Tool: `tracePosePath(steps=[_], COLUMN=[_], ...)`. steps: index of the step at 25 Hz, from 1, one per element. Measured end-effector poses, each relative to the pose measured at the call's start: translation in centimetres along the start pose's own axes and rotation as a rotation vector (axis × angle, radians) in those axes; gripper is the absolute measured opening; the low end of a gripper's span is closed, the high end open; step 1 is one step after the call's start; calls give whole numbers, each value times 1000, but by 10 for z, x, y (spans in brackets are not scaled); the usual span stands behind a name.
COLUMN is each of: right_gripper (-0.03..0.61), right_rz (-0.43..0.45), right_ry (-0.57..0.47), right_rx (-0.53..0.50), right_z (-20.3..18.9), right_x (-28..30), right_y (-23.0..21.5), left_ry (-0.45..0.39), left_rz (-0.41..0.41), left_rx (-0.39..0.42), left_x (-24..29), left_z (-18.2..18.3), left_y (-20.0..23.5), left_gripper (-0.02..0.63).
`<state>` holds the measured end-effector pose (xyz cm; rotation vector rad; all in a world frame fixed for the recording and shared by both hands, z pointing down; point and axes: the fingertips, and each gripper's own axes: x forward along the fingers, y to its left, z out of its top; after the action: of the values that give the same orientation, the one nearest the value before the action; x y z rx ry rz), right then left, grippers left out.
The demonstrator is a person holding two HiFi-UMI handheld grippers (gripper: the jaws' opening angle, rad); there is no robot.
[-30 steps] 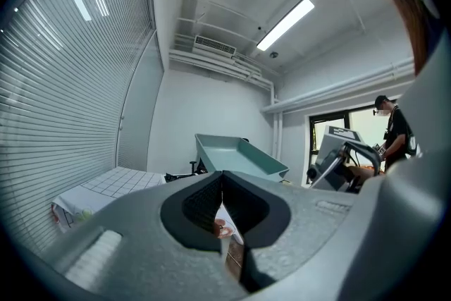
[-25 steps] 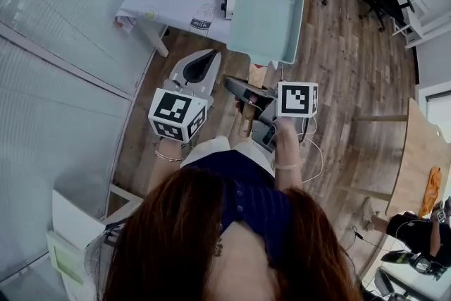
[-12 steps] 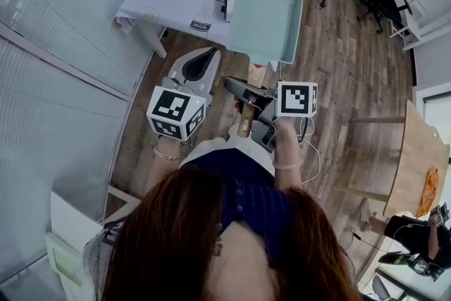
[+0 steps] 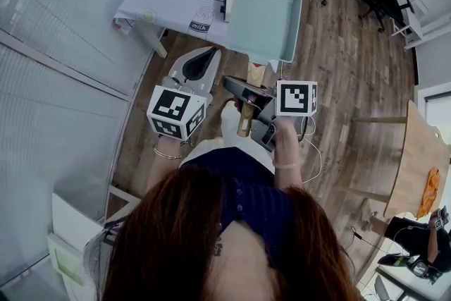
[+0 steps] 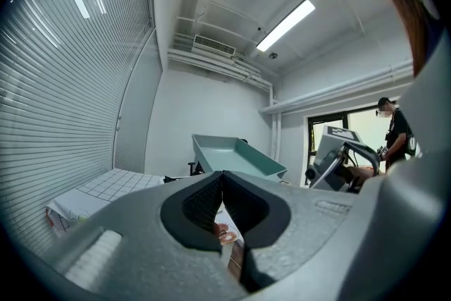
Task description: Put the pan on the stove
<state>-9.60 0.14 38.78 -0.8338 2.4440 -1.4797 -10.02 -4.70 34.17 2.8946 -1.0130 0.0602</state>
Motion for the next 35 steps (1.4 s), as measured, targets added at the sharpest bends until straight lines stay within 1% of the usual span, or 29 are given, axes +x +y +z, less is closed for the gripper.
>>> tracePosePath(steps=[2, 6, 12, 17, 35], right_gripper=[48, 48, 48, 48, 51], right_rz=[5, -21, -9, -27, -30], right_ry=[1, 3, 7, 16, 34], right_rx=[2, 22, 12, 34, 66], right_z=[4, 11, 31, 44, 98], right_x=[0, -3, 1, 4, 14], right_y=[-2, -14, -23, -37, -75], left_ry=[-2, -3, -2, 0, 26], left_rz=[3, 5, 9, 16, 18], left_rx=[0, 4, 7, 9, 6], left_x=[5, 16, 36, 54, 117], left_z=[1, 3, 5, 8, 7], left_y=[2, 4, 14, 25, 58], left_gripper=[12, 12, 12, 12, 12])
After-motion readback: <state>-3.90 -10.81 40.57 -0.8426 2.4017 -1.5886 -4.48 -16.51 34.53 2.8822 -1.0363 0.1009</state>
